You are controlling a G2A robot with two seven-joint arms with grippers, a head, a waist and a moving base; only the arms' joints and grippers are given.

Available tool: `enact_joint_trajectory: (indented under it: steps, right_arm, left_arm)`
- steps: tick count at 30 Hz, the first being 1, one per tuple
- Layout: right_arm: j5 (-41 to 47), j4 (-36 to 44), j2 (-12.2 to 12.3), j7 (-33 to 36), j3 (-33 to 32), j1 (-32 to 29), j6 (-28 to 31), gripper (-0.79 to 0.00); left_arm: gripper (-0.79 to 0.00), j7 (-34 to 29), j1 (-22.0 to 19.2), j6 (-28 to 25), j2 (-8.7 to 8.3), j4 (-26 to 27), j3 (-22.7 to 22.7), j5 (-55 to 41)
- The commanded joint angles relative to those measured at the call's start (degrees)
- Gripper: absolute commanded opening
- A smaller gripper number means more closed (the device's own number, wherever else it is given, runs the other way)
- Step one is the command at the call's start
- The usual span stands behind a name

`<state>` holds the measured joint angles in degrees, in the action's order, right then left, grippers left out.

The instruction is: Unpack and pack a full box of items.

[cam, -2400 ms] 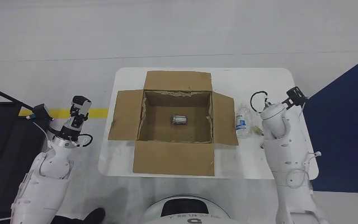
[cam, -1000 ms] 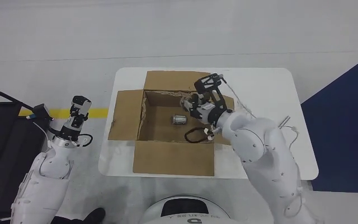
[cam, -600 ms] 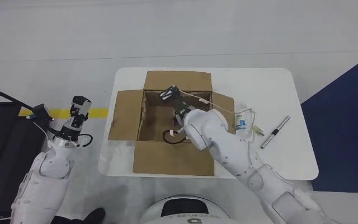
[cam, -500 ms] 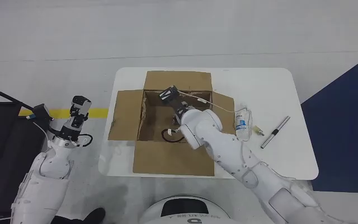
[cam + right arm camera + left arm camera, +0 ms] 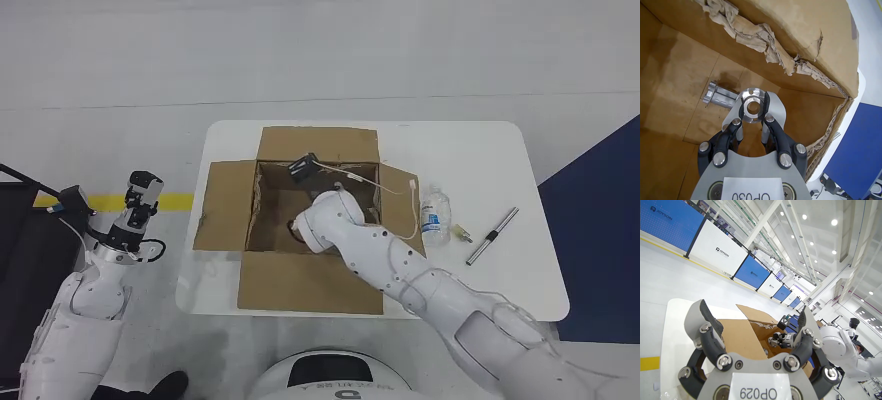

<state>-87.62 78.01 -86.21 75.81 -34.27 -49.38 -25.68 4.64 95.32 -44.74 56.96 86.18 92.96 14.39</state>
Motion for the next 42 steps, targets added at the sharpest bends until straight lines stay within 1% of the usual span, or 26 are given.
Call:
enact_joint_trajectory:
  steps: [1, 5, 7, 8, 10, 12, 16, 17, 20, 22, 25, 27, 28, 30, 32, 33, 36, 38, 40, 42]
  right_arm:
    - [-0.04, -1.15, -0.54, 0.00, -0.27, 0.36, -0.66, -0.748]
    - [-1.93, -2.46, -1.19, 0.20, -0.79, 0.29, -1.79, -0.711]
    - [-3.17, -2.53, -1.41, 0.50, -0.90, -0.09, -1.83, -0.637]
    - [-3.88, -2.51, -1.49, 0.68, -0.98, -0.31, -1.77, -0.588]
    - [-6.11, -2.47, -1.59, -0.31, -1.96, -0.96, -3.10, -0.502]
    - [-6.76, -0.66, -1.60, -0.71, -3.77, -2.25, -3.50, -0.499]
    - [-10.01, 5.17, -0.98, -0.10, -7.50, -5.66, -2.88, -0.425]
    - [-10.78, 6.98, -0.78, 0.11, -8.40, -6.73, -2.68, -0.422]
    - [-13.33, 14.63, 0.02, -0.25, -11.28, -10.69, -2.31, -0.449]
    - [-14.41, 22.15, 0.81, -1.72, -14.17, -14.63, -1.70, -0.449]
    - [-14.79, 36.10, 2.26, -5.61, -20.14, -23.06, -0.63, -0.440]
    - [-14.05, 44.44, 3.06, -9.30, -24.62, -29.25, -0.90, -0.453]
    - [-13.39, 47.89, 3.37, -11.18, -27.06, -32.16, -1.51, -0.477]
    - [-12.49, 51.95, 3.83, -14.59, -31.49, -37.33, -2.63, -0.474]
    - [-11.58, 53.68, 4.10, -16.58, -35.65, -41.04, -3.76, -0.459]
    - [-10.92, 53.95, 4.12, -17.09, -37.99, -42.46, -5.45, -0.449]
    - [-8.62, 53.00, 4.04, -17.09, -44.31, -44.79, -10.05, -0.456]
    - [-8.74, 49.93, 3.93, -14.58, -48.12, -45.11, -13.20, -0.456]
    - [-8.99, 46.45, 3.89, -11.29, -50.48, -43.81, -13.29, -0.453]
    - [-9.28, 41.47, 3.79, -8.89, -52.79, -41.88, -11.68, -0.440]
  left_arm:
    - [0.000, 0.00, 0.00, 0.00, 0.00, 0.00, 0.00, 0.00]
    - [0.000, 0.00, 0.00, 0.00, 0.00, 0.00, 0.00, 0.00]
    - [0.000, 0.00, 0.00, 0.00, 0.00, 0.00, 0.00, 0.00]
    - [0.000, 0.00, 0.00, 0.00, 0.00, 0.00, 0.00, 0.00]
    - [0.000, 0.00, 0.00, 0.00, 0.00, 0.00, 0.00, 0.00]
    - [0.000, 0.00, 0.00, 0.00, 0.00, 0.00, 0.00, 0.00]
    - [0.000, 0.00, 0.00, 0.00, 0.00, 0.00, 0.00, 0.00]
    - [0.000, 0.00, 0.00, 0.00, 0.00, 0.00, 0.00, 0.00]
    - [0.000, 0.00, 0.00, 0.00, 0.00, 0.00, 0.00, 0.00]
    - [0.000, 0.00, 0.00, 0.00, 0.00, 0.00, 0.00, 0.00]
    - [0.000, 0.00, 0.00, 0.00, 0.00, 0.00, 0.00, 0.00]
    - [0.000, 0.00, 0.00, 0.00, 0.00, 0.00, 0.00, 0.00]
    - [0.000, 0.00, 0.00, 0.00, 0.00, 0.00, 0.00, 0.00]
    - [0.000, 0.00, 0.00, 0.00, 0.00, 0.00, 0.00, 0.00]
    - [0.000, 0.00, 0.00, 0.00, 0.00, 0.00, 0.00, 0.00]
    - [0.000, 0.00, 0.00, 0.00, 0.00, 0.00, 0.00, 0.00]
    - [0.000, 0.00, 0.00, 0.00, 0.00, 0.00, 0.00, 0.00]
    - [0.000, 0.00, 0.00, 0.00, 0.00, 0.00, 0.00, 0.00]
    - [0.000, 0.00, 0.00, 0.00, 0.00, 0.00, 0.00, 0.00]
    - [0.000, 0.00, 0.00, 0.00, 0.00, 0.00, 0.00, 0.00]
